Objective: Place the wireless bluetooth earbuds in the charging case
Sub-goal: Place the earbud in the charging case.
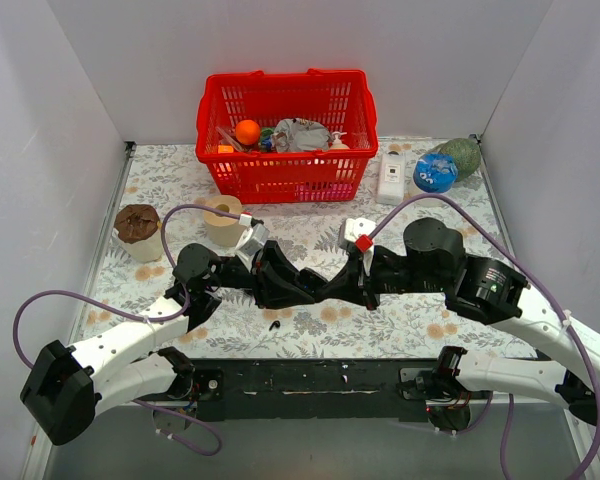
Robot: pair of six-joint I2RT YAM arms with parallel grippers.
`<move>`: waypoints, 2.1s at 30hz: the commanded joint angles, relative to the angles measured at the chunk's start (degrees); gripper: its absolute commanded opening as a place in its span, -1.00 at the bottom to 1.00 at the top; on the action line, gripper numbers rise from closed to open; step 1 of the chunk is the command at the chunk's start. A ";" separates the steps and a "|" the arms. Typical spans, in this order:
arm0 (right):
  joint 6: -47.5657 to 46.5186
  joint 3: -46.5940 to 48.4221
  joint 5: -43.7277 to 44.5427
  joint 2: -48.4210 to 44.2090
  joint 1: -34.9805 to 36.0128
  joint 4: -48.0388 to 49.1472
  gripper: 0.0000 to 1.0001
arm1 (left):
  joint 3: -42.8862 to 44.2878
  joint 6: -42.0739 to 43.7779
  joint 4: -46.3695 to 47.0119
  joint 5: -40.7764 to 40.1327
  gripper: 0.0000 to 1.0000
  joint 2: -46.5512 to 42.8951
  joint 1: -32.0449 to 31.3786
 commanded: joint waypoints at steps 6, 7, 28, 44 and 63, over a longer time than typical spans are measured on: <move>0.03 -1.01 1.87 0.62 1.59 2.20 -0.97 | 0.90 -0.61 1.78 0.59 -1.00 -1.51 0.10; 0.03 -1.10 2.22 0.70 1.68 2.02 -0.97 | 0.81 -0.69 1.87 0.59 -1.00 -1.42 0.10; 3.28 -4.00 4.24 0.62 2.73 4.30 -0.97 | -3.05 -4.04 10.92 -4.85 -1.00 -2.74 0.10; 4.60 -4.26 7.58 -1.14 2.82 4.13 -0.45 | -4.73 -3.69 12.33 -7.23 -1.00 -4.06 0.10; 9.33 -9.17 27.79 -11.51 2.74 8.52 0.03 | -9.73 4.05 -2.51 -19.34 -1.00 -19.95 0.10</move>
